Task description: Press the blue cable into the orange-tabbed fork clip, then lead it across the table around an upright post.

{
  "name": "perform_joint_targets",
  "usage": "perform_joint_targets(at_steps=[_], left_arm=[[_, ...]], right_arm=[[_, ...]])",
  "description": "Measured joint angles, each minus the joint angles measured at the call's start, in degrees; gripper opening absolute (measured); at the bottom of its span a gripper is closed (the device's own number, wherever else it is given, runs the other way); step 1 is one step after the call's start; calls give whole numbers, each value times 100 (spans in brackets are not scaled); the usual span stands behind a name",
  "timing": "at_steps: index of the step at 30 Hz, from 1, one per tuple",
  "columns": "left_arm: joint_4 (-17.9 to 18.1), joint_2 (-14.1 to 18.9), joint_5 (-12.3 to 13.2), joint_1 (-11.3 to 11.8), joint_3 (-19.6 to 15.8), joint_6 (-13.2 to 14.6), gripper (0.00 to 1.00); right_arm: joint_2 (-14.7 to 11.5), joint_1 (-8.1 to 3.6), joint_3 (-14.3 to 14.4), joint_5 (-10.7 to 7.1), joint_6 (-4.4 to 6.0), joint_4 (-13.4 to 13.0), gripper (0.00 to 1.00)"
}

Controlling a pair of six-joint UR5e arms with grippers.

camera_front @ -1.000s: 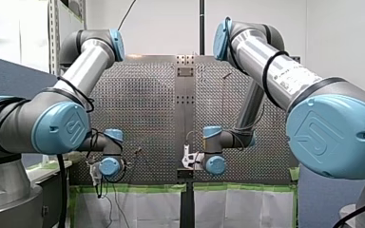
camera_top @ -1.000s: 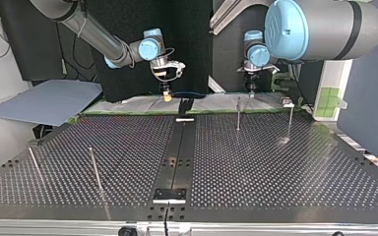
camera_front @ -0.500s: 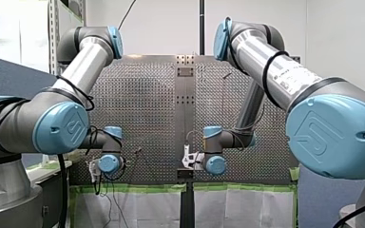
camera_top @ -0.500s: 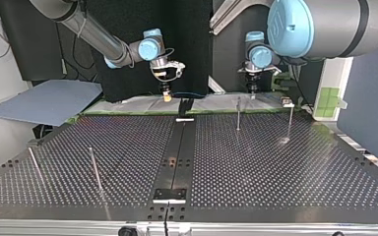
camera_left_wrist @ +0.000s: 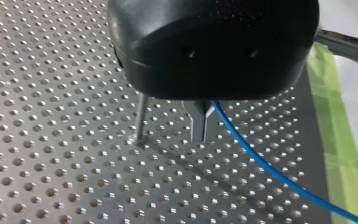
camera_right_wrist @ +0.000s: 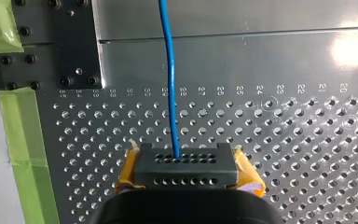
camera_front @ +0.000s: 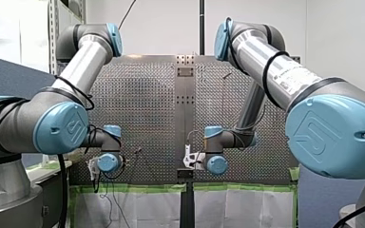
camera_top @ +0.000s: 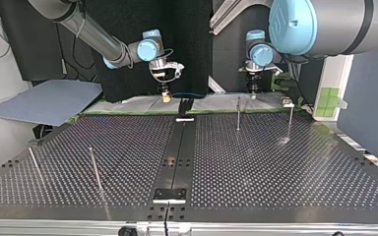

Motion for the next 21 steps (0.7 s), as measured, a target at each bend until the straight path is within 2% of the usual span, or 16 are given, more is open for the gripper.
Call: perform_joint_targets(at_steps=[9,14,21], left_arm=[[20,107,9,8,7,-55,0],[154,105,86,9,23,-146,0],[130,95,204,11,137,-174,0]], right_arm=[[0,-9,-70,-44,-8,44,0],[0,-11,-82,-51,-9,52,0],[0,-87,-83,-52,-19,149,0]])
